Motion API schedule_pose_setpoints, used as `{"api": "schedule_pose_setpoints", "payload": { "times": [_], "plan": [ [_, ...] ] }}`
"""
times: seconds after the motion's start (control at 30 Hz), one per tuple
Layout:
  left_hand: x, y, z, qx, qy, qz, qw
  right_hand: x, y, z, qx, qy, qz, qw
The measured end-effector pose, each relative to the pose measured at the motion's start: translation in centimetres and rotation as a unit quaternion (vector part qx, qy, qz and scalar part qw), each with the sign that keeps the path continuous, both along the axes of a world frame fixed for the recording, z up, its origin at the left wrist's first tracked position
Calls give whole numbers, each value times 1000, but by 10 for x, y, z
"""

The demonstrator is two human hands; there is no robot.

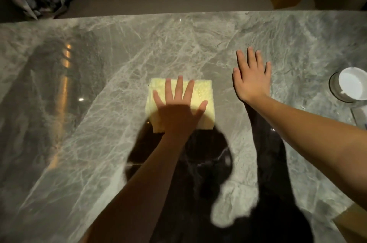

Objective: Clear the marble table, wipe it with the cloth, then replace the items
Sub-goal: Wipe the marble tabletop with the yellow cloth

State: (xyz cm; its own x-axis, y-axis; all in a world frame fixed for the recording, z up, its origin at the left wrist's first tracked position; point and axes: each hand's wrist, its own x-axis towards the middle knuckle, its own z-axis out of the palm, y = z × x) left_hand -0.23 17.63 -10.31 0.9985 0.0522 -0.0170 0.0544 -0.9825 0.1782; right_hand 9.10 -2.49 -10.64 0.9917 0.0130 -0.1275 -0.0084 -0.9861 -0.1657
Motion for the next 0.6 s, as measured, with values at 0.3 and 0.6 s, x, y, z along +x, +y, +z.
{"api": "schedule_pose_setpoints", "payload": {
  "times": [0.3,0.6],
  "plan": [
    [-96,9,9,17,47,38,998,-2,1,2,-6,10,3,1000],
    [-165,7,5,30,86,67,994,-93,62,10,-15,27,281,959]
  ]
}}
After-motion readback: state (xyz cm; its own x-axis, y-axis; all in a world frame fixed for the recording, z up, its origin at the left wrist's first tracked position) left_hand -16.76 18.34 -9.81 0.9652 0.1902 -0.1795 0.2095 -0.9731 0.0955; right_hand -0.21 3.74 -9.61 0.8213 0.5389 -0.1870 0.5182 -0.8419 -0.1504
